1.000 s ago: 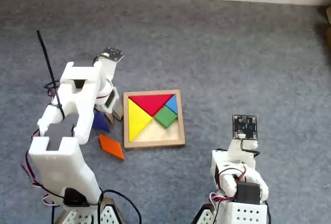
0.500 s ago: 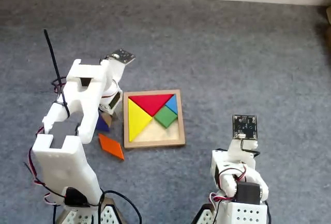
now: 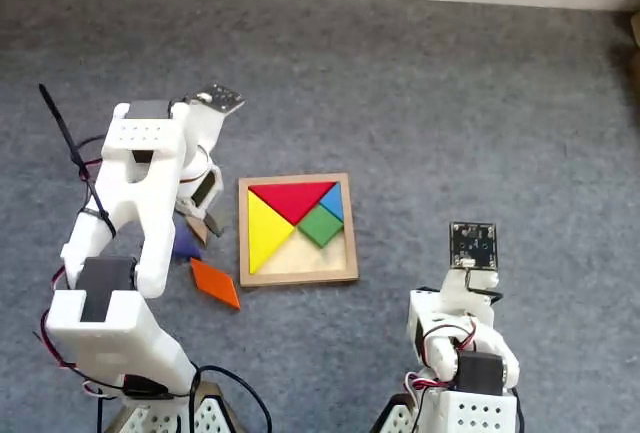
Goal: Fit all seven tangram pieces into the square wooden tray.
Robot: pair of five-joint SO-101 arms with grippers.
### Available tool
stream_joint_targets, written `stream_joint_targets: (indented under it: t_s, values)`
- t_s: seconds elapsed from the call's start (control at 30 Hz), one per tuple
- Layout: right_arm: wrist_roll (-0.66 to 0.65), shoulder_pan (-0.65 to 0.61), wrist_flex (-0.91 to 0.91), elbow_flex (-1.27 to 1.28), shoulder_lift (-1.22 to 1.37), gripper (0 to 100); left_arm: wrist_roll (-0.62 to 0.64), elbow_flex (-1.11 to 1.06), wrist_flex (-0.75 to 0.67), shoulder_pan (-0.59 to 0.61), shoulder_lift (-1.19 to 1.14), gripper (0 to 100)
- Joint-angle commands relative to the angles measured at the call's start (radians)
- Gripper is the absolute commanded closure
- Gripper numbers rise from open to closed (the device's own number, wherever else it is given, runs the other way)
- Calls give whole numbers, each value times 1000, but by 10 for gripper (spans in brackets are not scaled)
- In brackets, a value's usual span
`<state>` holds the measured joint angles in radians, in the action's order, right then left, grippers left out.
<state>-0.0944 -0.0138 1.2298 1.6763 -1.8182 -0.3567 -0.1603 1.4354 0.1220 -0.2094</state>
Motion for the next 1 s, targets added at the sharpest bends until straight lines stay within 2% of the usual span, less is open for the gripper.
stream_joint_targets:
  t_s: [0.0, 0.13, 0.23, 0.4, 0.7, 0.97]
  values:
    - [-3, 12, -22, 67, -13, 993, 38, 16, 17, 36, 35, 710]
    - [-3, 12, -22, 67, -13, 993, 48, 16, -28, 38, -41, 738]
    - [-3, 12, -22, 67, -13, 993, 101, 18, -78, 39, -110, 765]
    - [-3, 12, -22, 67, -13, 993, 121, 18, -95, 31, -183, 784]
    - [-3, 12, -22, 67, -13, 993, 120, 18, -133, 28, -199, 824]
    - [-3, 12, -22, 67, -13, 993, 115, 18, -132, -36, -189, 881]
